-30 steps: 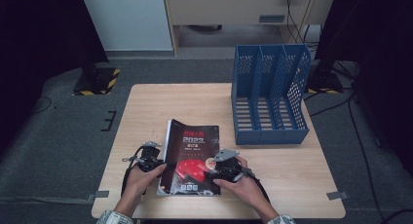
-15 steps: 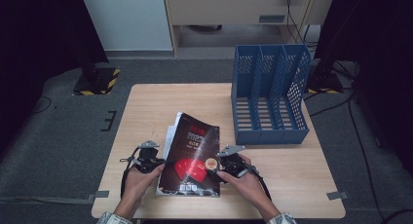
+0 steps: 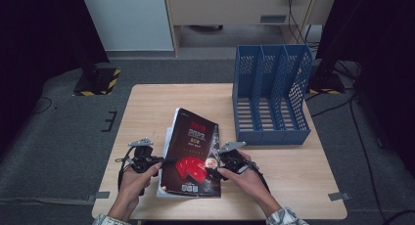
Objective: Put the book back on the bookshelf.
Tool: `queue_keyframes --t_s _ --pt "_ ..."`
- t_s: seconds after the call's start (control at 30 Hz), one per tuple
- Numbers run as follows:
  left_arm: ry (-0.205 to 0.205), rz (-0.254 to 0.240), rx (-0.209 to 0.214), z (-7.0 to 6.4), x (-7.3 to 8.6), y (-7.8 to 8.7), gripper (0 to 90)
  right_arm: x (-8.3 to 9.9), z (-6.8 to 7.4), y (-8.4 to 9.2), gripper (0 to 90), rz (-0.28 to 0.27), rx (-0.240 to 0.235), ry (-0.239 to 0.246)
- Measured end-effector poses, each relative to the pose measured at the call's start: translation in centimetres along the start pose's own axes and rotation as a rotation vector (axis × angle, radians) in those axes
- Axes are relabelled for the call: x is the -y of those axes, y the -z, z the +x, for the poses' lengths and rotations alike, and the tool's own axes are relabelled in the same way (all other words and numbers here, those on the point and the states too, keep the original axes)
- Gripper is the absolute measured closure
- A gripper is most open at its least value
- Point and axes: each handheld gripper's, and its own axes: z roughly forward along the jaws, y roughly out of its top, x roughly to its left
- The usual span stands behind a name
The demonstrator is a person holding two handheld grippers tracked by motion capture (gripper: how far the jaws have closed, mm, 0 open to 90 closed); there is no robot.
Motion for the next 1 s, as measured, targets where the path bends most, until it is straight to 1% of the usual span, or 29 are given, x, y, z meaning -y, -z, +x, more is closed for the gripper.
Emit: queue_keyframes --t_s 0.07,0.1,0.13,0.17,0.23,0.27,0.37,0.4,0.5,0.53,0.63,0.67,0.77,0.8,0.87,0.93,1.0 --pt "0.002 -0.003 0.008 0.0 0.0 0.1 89.1 -0.1 -0.2 -0.1 15.0 -0.005 -0.006 -0.009" --pt "0.003 -0.009 0.016 0.1 -0.1 0.2 89.1 -0.1 -0.4 -0.1 15.3 -0.007 -0.008 -0.021" --pt "0.013 -0.013 0.026 0.1 0.0 0.3 89.1 -0.2 -0.8 -0.1 15.5 -0.012 -0.016 -0.053" --pt "0.013 -0.019 0.035 0.2 -0.1 0.4 89.1 -0.2 -0.8 -0.1 15.5 -0.012 -0.016 -0.053" --pt "0.015 -0.021 0.044 0.2 -0.1 0.4 89.1 -0.2 -1.2 -0.3 16.3 -0.016 -0.034 -0.067" --pt "0.016 -0.022 0.045 0.2 -0.1 0.4 89.1 -0.3 -1.3 -0.4 17.0 -0.02 -0.053 -0.077" --pt "0.014 -0.025 0.05 0.1 -0.1 0.5 89.1 -0.7 -1.3 -0.8 17.6 -0.012 -0.066 -0.071" --pt "0.015 -0.026 0.05 0.1 -0.1 0.5 89.1 -0.7 -1.4 -0.9 18.1 -0.019 -0.075 -0.068" --pt "0.029 -0.041 0.059 0.3 -0.1 0.9 89.1 -0.8 -1.4 -0.9 20.6 -0.015 -0.102 -0.094" --pt "0.033 -0.045 0.059 0.5 -0.1 1.0 89.1 -0.8 -1.4 -0.8 22.6 -0.016 -0.109 -0.094" --pt "0.062 -0.065 0.076 0.9 -0.1 1.3 89.1 -1.0 -1.5 -0.5 28.7 -0.038 -0.119 -0.102" --pt "0.07 -0.073 0.083 1.0 -0.1 1.4 89.1 -1.0 -1.5 -0.3 29.8 -0.046 -0.123 -0.111" --pt "0.094 -0.096 0.1 1.3 -0.1 1.7 89.1 -1.2 -1.6 0.2 33.1 -0.081 -0.14 -0.113" --pt "0.098 -0.099 0.107 1.3 -0.1 1.8 89.1 -1.2 -1.6 0.3 33.4 -0.077 -0.142 -0.1" --pt "0.095 -0.099 0.114 1.2 -0.2 1.7 89.1 -1.0 -1.7 0.1 32.7 -0.056 -0.152 -0.092" --pt "0.091 -0.099 0.126 0.9 -0.2 1.6 89.1 -0.9 -1.7 -0.2 30.9 -0.038 -0.156 -0.092" --pt "0.094 -0.108 0.138 0.8 -0.3 1.6 89.1 -0.8 -1.8 -0.4 27.8 -0.037 -0.162 -0.102"
